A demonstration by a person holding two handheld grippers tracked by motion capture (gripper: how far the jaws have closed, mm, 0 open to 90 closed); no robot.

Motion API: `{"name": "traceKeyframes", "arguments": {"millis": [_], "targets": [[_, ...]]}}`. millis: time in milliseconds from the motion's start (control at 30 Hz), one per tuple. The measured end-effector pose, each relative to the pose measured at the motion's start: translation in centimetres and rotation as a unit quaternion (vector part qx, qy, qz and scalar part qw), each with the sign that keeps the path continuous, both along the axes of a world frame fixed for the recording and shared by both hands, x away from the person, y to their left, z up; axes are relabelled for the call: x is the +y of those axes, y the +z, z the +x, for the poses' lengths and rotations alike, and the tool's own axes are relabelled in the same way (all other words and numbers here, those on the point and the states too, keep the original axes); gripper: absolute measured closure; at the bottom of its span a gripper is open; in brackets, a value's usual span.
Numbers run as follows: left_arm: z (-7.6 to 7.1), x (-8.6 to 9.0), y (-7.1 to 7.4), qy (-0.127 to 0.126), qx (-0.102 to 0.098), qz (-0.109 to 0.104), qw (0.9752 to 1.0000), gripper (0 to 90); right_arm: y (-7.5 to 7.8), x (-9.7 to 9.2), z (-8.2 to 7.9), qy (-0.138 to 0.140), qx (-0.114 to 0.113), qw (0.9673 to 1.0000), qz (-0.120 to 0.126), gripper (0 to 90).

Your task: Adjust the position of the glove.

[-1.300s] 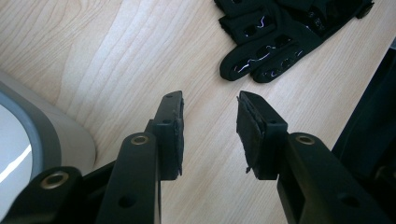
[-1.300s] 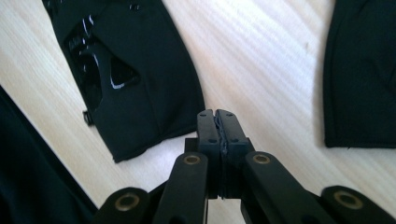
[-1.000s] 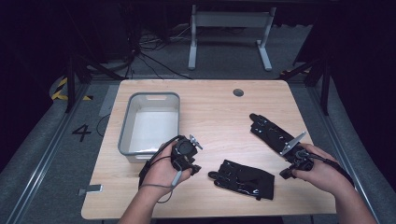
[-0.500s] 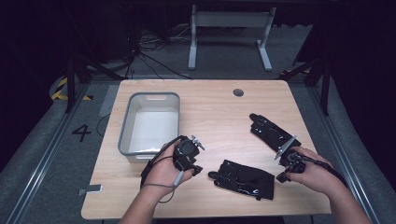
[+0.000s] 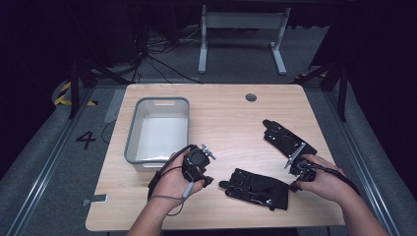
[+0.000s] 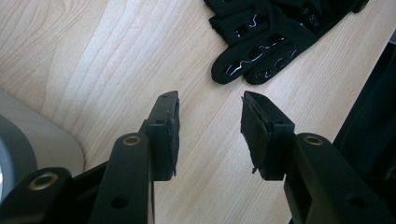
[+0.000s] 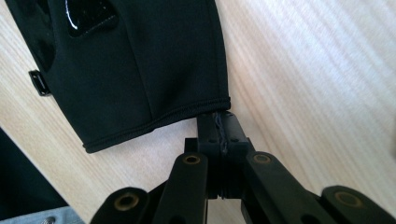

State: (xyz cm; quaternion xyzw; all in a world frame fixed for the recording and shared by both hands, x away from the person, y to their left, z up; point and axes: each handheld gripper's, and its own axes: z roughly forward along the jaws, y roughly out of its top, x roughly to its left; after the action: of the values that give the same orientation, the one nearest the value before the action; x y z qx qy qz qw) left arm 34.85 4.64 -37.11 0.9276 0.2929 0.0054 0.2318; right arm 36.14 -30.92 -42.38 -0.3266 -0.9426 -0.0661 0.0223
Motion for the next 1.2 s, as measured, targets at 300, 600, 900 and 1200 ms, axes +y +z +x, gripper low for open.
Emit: {"name": "traceKeyframes", "arguments": {"millis": [300,600,900,1200], "targets": [[-0.6,0.6,-0.2,0.012,0.002,0.002,0.9999,56.5,0.3,0.8,0.9,0.011,-0.032,0.9994,0.011,89.7],[-0.9,1.5,-0.3,0.027,0.003,0.003,0.9996,55.4,0.0,2.3,2.1,0.032,-0.058,0.9977,0.018,89.8],[-0.8,1.4,-0.4,0.029,0.006,0.003,0.9996,54.1,0.2,2.0,2.1,0.024,-0.063,0.9973,0.03,89.8],[-0.1,1.4,0.1,0.034,0.003,-0.007,0.9994,52.2,2.7,-0.5,1.6,-0.048,-0.146,0.9828,0.103,84.2]]}}
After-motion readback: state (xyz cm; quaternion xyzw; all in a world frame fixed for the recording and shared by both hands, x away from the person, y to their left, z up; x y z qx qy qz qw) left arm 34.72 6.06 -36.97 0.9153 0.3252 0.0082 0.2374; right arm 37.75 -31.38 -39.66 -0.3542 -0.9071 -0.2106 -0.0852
